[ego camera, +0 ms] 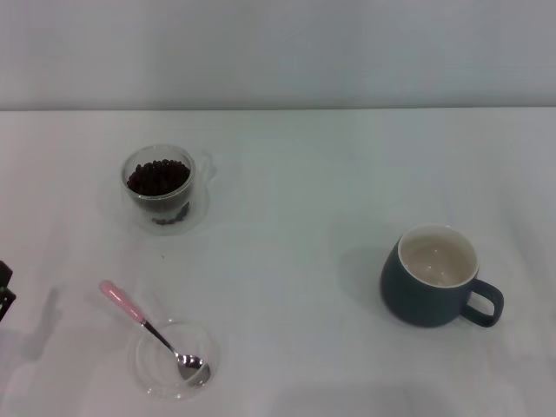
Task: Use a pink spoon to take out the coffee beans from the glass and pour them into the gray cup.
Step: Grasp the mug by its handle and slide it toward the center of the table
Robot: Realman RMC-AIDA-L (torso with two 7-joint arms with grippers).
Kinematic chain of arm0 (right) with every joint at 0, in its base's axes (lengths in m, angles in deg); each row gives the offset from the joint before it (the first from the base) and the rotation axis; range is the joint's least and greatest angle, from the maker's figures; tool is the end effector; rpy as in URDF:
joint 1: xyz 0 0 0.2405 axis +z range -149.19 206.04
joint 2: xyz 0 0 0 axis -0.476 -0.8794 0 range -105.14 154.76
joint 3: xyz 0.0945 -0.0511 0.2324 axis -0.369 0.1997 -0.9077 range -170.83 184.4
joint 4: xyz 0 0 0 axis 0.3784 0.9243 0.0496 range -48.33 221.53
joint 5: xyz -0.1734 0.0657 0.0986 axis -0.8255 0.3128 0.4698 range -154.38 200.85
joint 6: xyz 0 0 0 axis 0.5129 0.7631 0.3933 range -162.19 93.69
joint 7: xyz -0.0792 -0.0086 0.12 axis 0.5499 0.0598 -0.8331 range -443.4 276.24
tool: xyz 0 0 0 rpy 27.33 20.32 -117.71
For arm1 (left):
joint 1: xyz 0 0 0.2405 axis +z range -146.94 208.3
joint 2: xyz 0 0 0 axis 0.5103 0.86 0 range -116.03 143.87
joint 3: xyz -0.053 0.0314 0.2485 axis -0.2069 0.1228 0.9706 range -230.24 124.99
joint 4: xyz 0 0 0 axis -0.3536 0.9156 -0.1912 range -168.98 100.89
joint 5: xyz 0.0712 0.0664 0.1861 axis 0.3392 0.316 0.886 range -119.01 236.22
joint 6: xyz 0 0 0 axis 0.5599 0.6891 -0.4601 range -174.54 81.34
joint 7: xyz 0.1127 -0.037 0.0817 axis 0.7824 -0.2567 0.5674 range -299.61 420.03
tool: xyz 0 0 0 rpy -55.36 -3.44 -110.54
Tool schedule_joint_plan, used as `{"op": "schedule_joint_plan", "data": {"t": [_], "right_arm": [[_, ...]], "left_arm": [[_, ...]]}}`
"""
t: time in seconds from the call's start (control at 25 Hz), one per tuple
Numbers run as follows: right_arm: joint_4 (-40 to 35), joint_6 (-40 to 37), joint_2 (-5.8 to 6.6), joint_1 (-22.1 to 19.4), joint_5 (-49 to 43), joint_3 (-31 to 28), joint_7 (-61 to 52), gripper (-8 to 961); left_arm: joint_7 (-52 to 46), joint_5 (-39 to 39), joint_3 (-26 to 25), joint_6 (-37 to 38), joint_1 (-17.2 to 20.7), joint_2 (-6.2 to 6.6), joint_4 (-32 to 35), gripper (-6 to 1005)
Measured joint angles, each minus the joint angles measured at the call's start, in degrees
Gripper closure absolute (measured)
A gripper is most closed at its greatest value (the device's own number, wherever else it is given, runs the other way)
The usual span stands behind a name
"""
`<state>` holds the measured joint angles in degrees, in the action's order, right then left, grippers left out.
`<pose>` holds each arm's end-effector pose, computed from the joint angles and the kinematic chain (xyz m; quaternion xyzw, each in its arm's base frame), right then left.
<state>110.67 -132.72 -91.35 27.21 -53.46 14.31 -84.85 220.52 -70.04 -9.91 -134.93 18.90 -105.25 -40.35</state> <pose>0.3707 0.1235 -0.0124 -0.5846 0.2939 0.3085 0.6905 -0.3700 0.2072 -0.0173 -0.6909 -0.2822 -0.3450 0.5692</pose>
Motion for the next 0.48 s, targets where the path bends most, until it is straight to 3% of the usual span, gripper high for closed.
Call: {"op": "schedule_joint_plan", "data": {"t": [0.2, 0.48], "right_arm": [[4.1, -2.9, -0.01, -2.3, 0.0, 1.5, 3.8, 89], [16.4, -1.5, -0.04, -2.4, 0.4, 1.8, 17.1, 90]], "left_arm": [[0.0, 0.1, 0.0, 0.0, 0.0, 0.08, 0.7, 107], [0.0, 0.1, 0.1, 0.1, -1.4, 0.08, 2.4, 107]]}}
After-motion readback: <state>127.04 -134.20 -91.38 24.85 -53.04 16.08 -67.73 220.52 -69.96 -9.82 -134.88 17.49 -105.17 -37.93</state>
